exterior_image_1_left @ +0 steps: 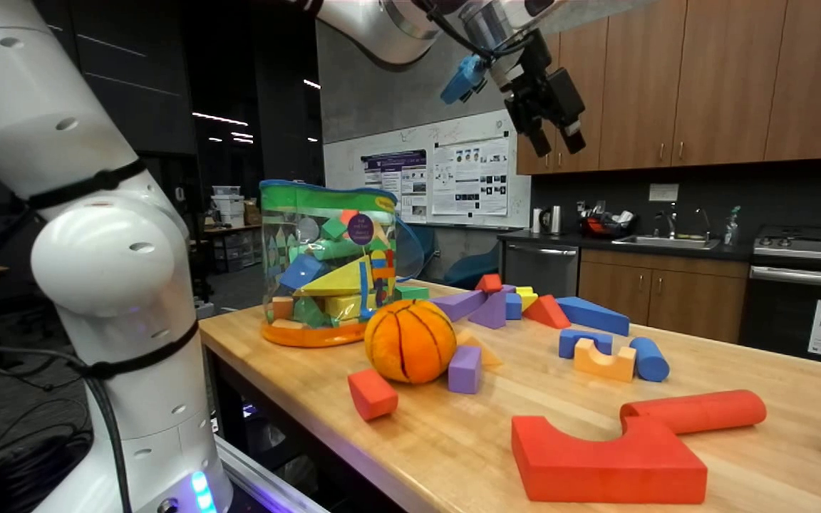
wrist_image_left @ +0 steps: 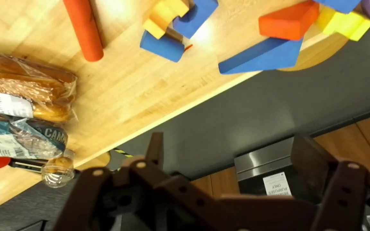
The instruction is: Put the blocks inside the basket
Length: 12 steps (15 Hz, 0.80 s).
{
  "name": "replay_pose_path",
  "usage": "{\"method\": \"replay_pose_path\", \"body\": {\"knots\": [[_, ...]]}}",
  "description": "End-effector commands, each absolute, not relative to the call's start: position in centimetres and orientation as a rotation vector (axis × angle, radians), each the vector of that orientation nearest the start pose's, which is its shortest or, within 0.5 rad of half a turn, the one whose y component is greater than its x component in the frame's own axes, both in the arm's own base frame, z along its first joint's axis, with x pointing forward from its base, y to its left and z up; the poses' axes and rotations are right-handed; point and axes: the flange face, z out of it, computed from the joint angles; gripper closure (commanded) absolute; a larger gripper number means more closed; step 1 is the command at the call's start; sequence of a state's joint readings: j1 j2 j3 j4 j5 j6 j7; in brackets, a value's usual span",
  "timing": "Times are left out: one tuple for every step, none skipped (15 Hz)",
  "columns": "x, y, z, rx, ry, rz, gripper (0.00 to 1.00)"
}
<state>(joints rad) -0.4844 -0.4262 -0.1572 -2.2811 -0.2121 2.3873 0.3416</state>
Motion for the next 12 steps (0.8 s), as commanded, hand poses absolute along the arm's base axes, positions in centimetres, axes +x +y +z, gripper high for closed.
{"method": "replay_pose_path", "body": {"knots": [[37.7, -26.3, 56.7, -3.010, 1.291, -0.681, 0.00], [37.6, -25.6, 56.1, -3.029, 1.263, -0.622, 0.00], [37.8, -24.9, 55.5, -3.041, 1.245, -0.577, 0.00], [37.8, -24.2, 54.9, -3.060, 1.230, -0.527, 0.00], [38.0, -23.6, 54.4, -3.072, 1.221, -0.491, 0.00], [38.3, -22.9, 53.9, -3.078, 1.215, -0.460, 0.00], [38.7, -22.2, 53.4, -3.076, 1.212, -0.442, 0.00], [39.0, -22.0, 52.4, -3.062, 1.222, -0.451, 0.00], [39.3, -21.8, 51.9, -3.046, 1.241, -0.465, 0.00], [39.6, -21.3, 51.3, -3.027, 1.255, -0.481, 0.00], [39.8, -20.9, 50.6, -3.013, 1.270, -0.496, 0.00], [40.1, -20.6, 49.9, -2.998, 1.283, -0.518, 0.00]]}}
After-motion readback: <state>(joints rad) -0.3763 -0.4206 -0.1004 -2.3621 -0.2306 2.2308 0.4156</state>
